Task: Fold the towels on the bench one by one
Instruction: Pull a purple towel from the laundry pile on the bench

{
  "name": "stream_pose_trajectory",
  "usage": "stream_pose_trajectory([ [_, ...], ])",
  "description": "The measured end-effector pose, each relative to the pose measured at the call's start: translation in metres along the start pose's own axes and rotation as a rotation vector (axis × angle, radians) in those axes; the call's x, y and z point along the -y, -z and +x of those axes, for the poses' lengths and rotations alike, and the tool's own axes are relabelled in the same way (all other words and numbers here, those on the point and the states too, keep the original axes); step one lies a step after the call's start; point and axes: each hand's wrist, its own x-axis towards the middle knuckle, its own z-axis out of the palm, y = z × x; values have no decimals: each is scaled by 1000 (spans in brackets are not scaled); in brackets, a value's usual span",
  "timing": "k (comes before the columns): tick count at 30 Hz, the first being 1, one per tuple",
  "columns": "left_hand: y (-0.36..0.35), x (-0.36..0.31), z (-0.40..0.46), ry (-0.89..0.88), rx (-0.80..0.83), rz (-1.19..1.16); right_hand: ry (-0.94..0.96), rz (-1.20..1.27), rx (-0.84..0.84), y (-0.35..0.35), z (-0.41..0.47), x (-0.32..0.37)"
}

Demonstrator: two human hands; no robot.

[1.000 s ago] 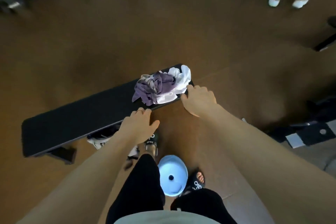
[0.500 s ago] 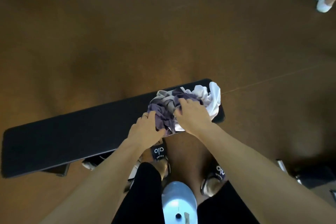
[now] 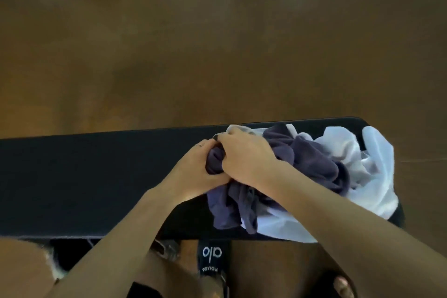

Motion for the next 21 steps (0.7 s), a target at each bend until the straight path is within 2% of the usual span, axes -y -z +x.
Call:
stream_pose_trajectory([
  [3, -2, 10, 10, -76, -7, -56, 22, -44, -72, -6, 12, -3],
  [8, -5, 22, 5, -184, -64, -24, 29, -4, -150, -8, 3, -4],
  [12, -1, 19, -9, -294, -123, 11, -19, 113, -196, -6, -14, 2],
  [21, 23, 13, -61, -357, -309, -211, -119, 408, -329, -1, -54, 41],
])
